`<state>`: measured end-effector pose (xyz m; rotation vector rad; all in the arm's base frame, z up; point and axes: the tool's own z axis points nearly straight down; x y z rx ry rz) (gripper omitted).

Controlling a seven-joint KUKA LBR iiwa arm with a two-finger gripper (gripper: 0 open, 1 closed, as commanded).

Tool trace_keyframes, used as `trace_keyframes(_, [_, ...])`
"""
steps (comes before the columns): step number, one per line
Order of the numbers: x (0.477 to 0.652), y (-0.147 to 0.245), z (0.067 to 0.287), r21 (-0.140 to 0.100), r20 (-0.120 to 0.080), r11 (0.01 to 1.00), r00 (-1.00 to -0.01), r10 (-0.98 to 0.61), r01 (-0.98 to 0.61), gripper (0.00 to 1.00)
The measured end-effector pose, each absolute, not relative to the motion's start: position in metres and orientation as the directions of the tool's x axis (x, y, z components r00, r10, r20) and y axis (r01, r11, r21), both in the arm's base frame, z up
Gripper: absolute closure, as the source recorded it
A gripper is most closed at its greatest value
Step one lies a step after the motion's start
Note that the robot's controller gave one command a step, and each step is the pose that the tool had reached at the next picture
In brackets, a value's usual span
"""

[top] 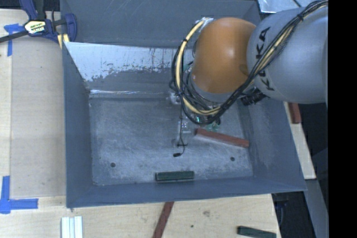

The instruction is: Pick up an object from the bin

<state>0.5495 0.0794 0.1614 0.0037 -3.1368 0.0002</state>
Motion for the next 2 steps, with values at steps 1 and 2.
trace_keyframes(1, [0.551, 0.079, 0.165, 0.001, -0.003, 1.0, -1.0, -0.001, -0.001, 0.0])
trace_keyframes(2, [0.552, 0.063, 0.142, 0.001, -0.011, 0.996, -0.996, -0.088, -0.088, 0.0])
